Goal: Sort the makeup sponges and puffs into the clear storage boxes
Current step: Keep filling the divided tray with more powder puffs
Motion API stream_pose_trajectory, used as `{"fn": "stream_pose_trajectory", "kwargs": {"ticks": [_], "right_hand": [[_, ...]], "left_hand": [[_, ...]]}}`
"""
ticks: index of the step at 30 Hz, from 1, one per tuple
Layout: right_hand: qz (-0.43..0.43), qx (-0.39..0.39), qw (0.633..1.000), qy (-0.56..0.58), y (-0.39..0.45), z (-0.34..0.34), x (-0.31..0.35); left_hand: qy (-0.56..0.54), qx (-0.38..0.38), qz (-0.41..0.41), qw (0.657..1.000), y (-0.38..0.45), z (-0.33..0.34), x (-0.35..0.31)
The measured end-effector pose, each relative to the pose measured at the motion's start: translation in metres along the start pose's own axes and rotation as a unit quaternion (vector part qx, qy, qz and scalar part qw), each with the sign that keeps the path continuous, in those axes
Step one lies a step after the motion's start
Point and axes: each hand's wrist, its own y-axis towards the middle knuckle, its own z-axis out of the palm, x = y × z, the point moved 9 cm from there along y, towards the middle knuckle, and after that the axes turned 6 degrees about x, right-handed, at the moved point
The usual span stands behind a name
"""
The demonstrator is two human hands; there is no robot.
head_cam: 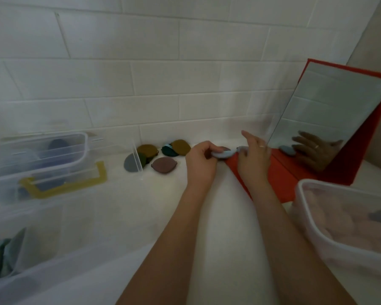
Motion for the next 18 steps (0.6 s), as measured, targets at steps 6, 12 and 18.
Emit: {"fn": "stream_pose_trajectory", "kwargs": {"ticks": [6, 12, 18], "right_hand": [[0.055, 0.086, 0.987, -0.127, 0.000, 0.020, -0.017], [0.032, -0.056, 0.995, 0.082, -0.003, -0.007, -0.017], [0.092, -0.037, 0.861, 0.498, -0.004, 0.002, -0.015]], "left_hand": [[-0.023, -0.008, -0.014, 1.000, 0.000, 0.000, 0.004], [-0.084, -0.021, -0.042, 0.995, 0.003, -0.001, 0.013], [-0.103, -0.042, -0.056, 0.992, 0.003, -0.008, 0.015]]}}
